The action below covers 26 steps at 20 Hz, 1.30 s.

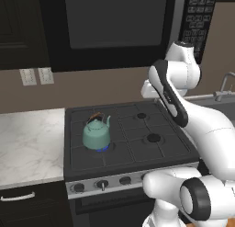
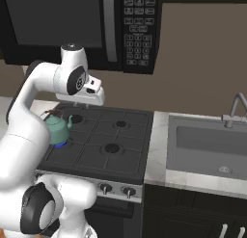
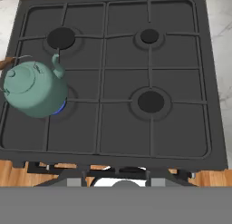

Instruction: Lower the heat of the kettle.

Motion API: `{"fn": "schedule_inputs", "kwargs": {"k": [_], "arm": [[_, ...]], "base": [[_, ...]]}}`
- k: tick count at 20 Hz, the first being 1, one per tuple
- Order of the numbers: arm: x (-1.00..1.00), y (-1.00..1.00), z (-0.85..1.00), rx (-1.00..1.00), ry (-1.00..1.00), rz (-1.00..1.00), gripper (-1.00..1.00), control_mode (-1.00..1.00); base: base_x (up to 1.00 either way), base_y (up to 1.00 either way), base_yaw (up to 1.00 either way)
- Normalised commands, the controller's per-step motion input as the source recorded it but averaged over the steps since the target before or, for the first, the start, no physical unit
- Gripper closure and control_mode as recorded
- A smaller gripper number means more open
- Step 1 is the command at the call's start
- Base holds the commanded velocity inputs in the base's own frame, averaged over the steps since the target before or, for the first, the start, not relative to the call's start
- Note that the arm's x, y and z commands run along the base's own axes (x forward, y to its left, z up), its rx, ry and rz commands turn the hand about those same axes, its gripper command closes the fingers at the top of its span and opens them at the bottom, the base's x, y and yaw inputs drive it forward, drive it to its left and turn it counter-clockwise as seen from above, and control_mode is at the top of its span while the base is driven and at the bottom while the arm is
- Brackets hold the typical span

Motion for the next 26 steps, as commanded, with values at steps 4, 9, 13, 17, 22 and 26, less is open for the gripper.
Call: {"fn": "schedule_inputs", "kwargs": {"k": [4,9,13,17,22,26], "arm": [[-0.08,0.02,-0.01,0.00,0.01,0.00,-1.00,-1.00],[-0.45,0.30,-0.08,-0.01,-0.02,0.02,-1.00,-1.00],[-0.53,0.96,-0.37,-0.12,-0.05,0.02,-1.00,-1.00],[-0.38,1.00,-0.39,-0.21,-0.02,0.04,-1.00,-1.00],[-0.39,1.00,-0.43,-0.30,-0.05,0.08,-1.00,-1.00],[-0.13,0.79,-0.51,-0.29,0.00,0.04,-1.00,-1.00]], "base": [[0.00,0.00,0.00],[0.00,0.00,0.00],[0.00,0.00,0.00],[0.00,0.00,0.00],[0.00,0.00,0.00],[0.00,0.00,0.00]]}}
